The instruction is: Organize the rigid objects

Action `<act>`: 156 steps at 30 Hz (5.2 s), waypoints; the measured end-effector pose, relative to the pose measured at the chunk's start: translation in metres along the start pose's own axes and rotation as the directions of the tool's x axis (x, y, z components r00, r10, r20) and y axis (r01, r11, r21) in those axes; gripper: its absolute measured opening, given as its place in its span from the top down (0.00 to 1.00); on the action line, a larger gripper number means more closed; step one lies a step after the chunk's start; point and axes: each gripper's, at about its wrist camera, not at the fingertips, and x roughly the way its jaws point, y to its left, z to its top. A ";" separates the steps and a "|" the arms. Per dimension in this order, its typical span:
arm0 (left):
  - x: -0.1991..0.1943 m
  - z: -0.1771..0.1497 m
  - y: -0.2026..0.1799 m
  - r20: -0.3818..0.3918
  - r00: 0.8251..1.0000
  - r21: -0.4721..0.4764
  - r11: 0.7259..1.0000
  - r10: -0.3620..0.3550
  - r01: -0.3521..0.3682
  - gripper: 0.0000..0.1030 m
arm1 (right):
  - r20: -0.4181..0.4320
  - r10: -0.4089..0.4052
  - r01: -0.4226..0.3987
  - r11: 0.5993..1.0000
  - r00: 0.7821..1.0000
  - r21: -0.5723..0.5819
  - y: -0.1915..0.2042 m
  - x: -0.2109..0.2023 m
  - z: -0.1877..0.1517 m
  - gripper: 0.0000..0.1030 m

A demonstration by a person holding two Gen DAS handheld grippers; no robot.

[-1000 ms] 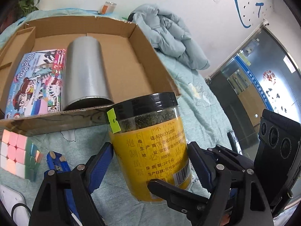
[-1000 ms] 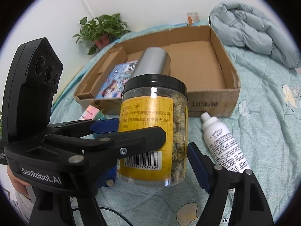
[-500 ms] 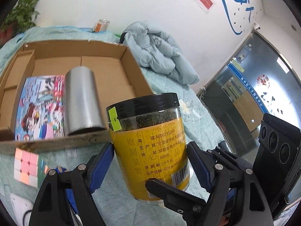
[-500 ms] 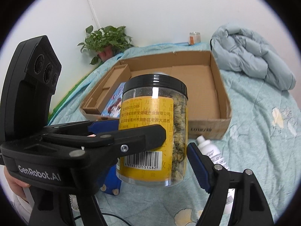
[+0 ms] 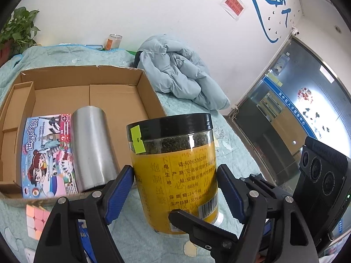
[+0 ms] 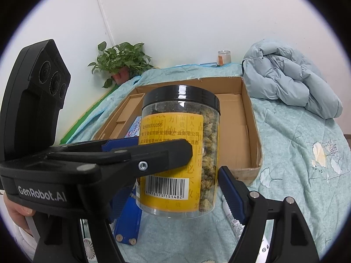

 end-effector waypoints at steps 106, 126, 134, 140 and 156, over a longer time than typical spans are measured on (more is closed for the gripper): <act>0.118 -0.110 0.006 -0.280 0.960 -0.072 0.997 0.009 -0.030 0.04 | -0.082 0.042 -0.056 0.984 0.996 -0.168 -0.048 -0.025 -0.083 0.52; 0.174 -0.107 0.003 -0.359 0.928 -0.184 0.982 -0.104 0.039 0.26 | -0.091 0.084 -0.083 0.996 0.992 0.010 -0.067 -0.041 -0.073 0.75; 0.197 -0.100 -0.018 -0.387 0.914 -0.153 0.986 -0.119 0.063 0.26 | -0.181 -0.006 0.019 0.997 0.984 0.075 -0.103 -0.033 -0.077 0.72; 0.211 -0.103 -0.020 -0.414 0.904 -0.159 0.986 -0.106 0.043 0.31 | -0.168 0.014 0.003 0.995 0.986 0.100 -0.095 -0.030 -0.080 0.70; 0.200 -0.108 -0.013 -0.386 0.919 -0.154 0.988 -0.081 0.023 0.45 | -0.233 -0.128 0.131 0.991 0.964 -0.003 -0.064 -0.007 -0.070 0.63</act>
